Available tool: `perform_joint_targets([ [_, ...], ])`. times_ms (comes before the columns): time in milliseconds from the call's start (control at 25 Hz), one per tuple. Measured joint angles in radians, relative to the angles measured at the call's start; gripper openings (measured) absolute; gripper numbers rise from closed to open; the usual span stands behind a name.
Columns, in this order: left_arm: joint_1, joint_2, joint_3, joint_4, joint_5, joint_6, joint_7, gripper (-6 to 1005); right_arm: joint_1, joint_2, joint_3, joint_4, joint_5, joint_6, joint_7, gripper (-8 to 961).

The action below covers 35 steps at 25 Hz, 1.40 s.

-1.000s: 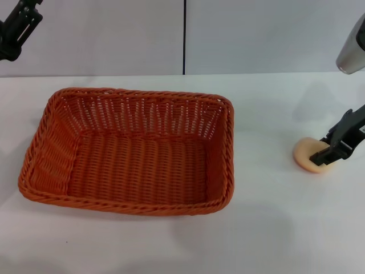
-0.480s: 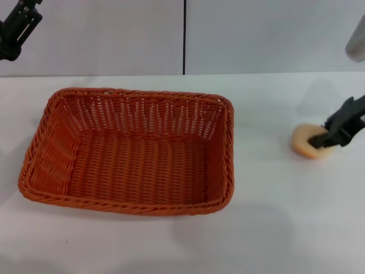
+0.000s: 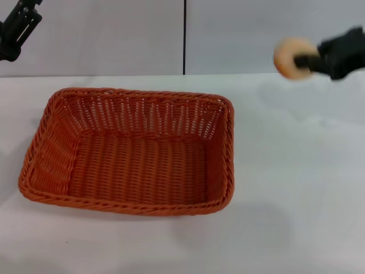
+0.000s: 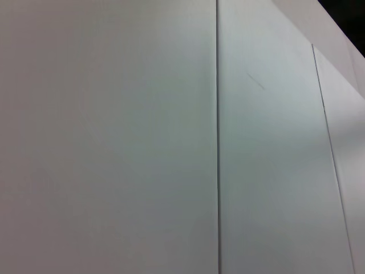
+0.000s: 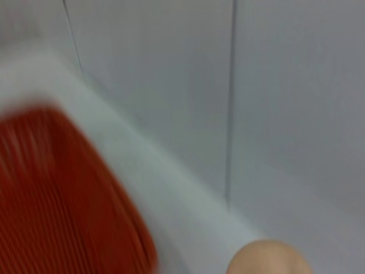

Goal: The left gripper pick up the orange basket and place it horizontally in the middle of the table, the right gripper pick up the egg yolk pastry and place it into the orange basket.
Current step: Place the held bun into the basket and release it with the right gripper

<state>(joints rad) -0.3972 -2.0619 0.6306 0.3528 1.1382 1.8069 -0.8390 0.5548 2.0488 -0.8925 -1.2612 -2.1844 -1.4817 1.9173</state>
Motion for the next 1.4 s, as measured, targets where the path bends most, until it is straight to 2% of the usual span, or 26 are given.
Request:
perform_joint_targets([
  [40, 0.000, 0.000, 0.001, 0.000, 0.000, 0.000, 0.000, 722, -0.053, 0.010, 0.006, -0.023, 0.201, -0.003, -0.075, 164],
  [80, 0.000, -0.001, 0.002, 0.000, 0.000, 0.000, 0.000, 722, -0.053, 0.010, 0.006, -0.023, 0.201, -0.003, -0.075, 156],
  [200, -0.001, -0.001, 0.007, 0.000, 0.000, 0.000, 0.000, 722, -0.093, 0.018, -0.004, 0.038, 0.489, -0.018, -0.196, 134],
  [280, -0.007, -0.001, 0.008, 0.000, 0.000, 0.000, 0.000, 722, -0.062, 0.017, -0.047, 0.274, 0.810, -0.085, -0.350, 119],
  [320, -0.007, -0.001, 0.008, 0.000, 0.000, 0.000, 0.000, 722, -0.062, 0.017, -0.047, 0.274, 0.810, -0.085, -0.350, 112],
  [360, -0.009, -0.002, 0.008, 0.000, 0.000, 0.000, 0.001, 722, -0.042, 0.016, -0.063, 0.334, 0.864, -0.104, -0.379, 105],
  [400, -0.009, -0.002, 0.008, 0.000, 0.000, 0.000, 0.001, 722, -0.042, 0.016, -0.063, 0.334, 0.864, -0.104, -0.379, 98],
  [440, -0.011, -0.002, 0.008, 0.000, 0.000, -0.001, 0.002, 722, 0.009, 0.015, -0.085, 0.425, 0.897, -0.111, -0.402, 91],
  [480, -0.011, -0.002, 0.008, 0.000, 0.000, -0.001, 0.002, 722, 0.009, 0.015, -0.085, 0.425, 0.897, -0.111, -0.402, 91],
  [560, -0.013, -0.003, 0.008, 0.000, 0.001, -0.001, 0.002, 723, 0.054, 0.016, -0.111, 0.487, 0.892, -0.113, -0.409, 91],
  [640, -0.013, -0.003, 0.007, 0.000, 0.002, -0.003, 0.002, 723, 0.101, 0.018, -0.177, 0.546, 0.887, -0.108, -0.434, 91],
  [680, -0.013, -0.003, 0.007, 0.000, 0.002, -0.003, 0.002, 723, 0.101, 0.018, -0.177, 0.546, 0.887, -0.108, -0.434, 91],
  [720, -0.014, -0.003, 0.007, 0.000, 0.002, -0.004, 0.003, 723, 0.118, 0.019, -0.227, 0.558, 0.885, -0.100, -0.449, 90],
  [760, -0.014, -0.003, 0.007, -0.001, 0.002, -0.004, 0.005, 723, 0.118, 0.019, -0.227, 0.558, 0.885, -0.100, -0.449, 90],
  [840, -0.012, -0.003, 0.008, -0.003, 0.004, -0.005, 0.006, 723, 0.135, 0.021, -0.292, 0.560, 0.881, -0.081, -0.451, 90],
  [1040, -0.007, -0.003, 0.007, -0.003, 0.002, -0.007, 0.006, 723, 0.142, 0.019, -0.321, 0.555, 0.847, -0.061, -0.413, 93],
  [1240, -0.011, -0.003, 0.007, -0.003, 0.003, -0.007, 0.002, 722, 0.132, 0.017, -0.315, 0.553, 0.836, -0.068, -0.406, 286],
  [1400, -0.014, -0.003, 0.008, -0.003, 0.006, -0.008, 0.002, 722, 0.110, 0.013, -0.296, 0.547, 0.841, -0.072, -0.401, 514],
])
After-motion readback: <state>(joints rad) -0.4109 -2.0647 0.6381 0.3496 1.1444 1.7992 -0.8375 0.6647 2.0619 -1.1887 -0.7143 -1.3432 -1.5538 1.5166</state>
